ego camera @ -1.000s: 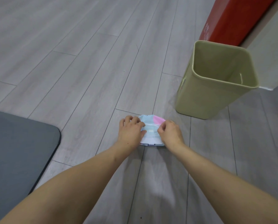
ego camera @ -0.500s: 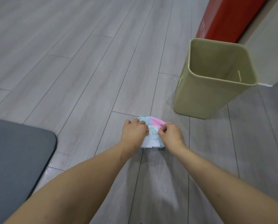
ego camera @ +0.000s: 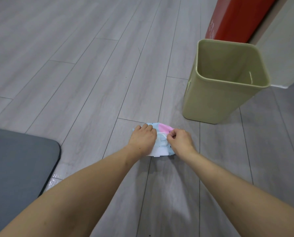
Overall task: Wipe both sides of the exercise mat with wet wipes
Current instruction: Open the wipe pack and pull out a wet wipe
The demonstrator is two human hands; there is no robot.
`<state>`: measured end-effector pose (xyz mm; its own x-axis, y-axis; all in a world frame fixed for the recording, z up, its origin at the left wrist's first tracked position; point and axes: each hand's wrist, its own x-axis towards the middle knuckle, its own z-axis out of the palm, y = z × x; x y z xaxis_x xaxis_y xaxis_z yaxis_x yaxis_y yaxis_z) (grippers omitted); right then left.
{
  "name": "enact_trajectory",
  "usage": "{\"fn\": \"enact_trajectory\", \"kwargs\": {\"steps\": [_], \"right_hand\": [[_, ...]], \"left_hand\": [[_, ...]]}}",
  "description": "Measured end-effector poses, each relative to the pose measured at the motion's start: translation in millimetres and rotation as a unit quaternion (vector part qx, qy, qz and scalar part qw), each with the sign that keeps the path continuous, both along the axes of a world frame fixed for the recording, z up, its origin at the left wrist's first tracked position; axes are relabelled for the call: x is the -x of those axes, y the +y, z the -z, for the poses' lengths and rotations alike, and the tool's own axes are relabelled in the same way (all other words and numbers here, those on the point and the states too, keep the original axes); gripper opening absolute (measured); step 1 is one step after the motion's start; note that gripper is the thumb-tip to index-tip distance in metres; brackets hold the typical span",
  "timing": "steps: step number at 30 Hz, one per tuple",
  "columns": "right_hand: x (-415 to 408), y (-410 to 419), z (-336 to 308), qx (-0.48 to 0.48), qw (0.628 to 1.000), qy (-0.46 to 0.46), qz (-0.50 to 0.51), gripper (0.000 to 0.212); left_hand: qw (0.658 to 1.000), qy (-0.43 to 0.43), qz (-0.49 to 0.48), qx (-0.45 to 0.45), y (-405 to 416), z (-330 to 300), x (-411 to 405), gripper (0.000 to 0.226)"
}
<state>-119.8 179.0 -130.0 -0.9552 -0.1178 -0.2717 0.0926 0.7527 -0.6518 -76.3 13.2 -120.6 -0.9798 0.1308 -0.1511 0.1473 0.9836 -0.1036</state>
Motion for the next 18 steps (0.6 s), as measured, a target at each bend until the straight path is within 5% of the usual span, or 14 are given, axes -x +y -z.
{"fn": "enact_trajectory", "kwargs": {"steps": [11,18], "right_hand": [[-2.3,1.3,-5.8,0.036,0.999,-0.015,0.018,0.014],[-1.7,3.1,-6.7,0.031,0.999,-0.008,0.027,0.018]], "left_hand": [[0.99,-0.027,-0.056,-0.129,1.4,-10.9,-0.7,0.028],[0.945,0.022,-0.151,-0.289,4.4,-23.4,1.7,0.018]]}}
